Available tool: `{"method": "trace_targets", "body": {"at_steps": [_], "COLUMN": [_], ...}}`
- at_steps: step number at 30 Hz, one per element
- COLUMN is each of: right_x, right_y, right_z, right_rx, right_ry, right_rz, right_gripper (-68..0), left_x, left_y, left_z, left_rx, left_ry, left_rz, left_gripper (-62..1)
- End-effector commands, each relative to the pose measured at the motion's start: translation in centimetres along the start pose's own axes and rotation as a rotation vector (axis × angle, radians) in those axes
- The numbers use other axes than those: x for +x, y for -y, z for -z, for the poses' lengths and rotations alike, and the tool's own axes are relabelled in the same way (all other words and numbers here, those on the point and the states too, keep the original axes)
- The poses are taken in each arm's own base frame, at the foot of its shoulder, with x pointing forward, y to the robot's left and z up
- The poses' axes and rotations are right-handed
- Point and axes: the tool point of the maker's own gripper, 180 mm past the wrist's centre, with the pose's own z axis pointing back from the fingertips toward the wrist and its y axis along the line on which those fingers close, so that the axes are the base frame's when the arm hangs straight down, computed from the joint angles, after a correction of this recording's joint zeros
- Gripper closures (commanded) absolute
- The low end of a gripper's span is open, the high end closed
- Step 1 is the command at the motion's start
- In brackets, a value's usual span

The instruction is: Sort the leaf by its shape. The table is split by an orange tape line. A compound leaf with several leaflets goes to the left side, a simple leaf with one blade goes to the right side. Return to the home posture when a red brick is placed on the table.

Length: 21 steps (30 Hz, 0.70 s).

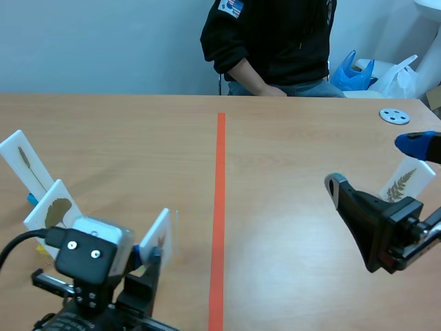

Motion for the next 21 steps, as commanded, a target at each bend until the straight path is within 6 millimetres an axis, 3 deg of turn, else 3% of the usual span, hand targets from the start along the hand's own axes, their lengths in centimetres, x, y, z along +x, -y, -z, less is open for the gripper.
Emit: {"method": "trace_targets", "body": {"at_steps": [1,12,21], "right_x": [0.9,1.2,1.2], "right_y": [0.4,0.6,0.6], "right_z": [0.3,0.4,0.4], "right_rx": [-0.005,-0.006,-0.007], "right_ry": [0.035,0.043,0.044], "right_rz": [-0.007,-0.011,-0.012], "right_gripper": [-67.9,-67.9,-67.9], "left_x": [0.1,0.9,-1.3], "left_y": [-0.7,-7.6,-11.2], "left_z": [-0.3,-0.8,-0.2], "left_rx": [0.031,0.224,0.321], "left_ry": [0.012,0.083,0.074], "left_rz": [-0.035,-0.118,-0.158], "left_gripper": [-8.5,-8.5,-8.5]}}
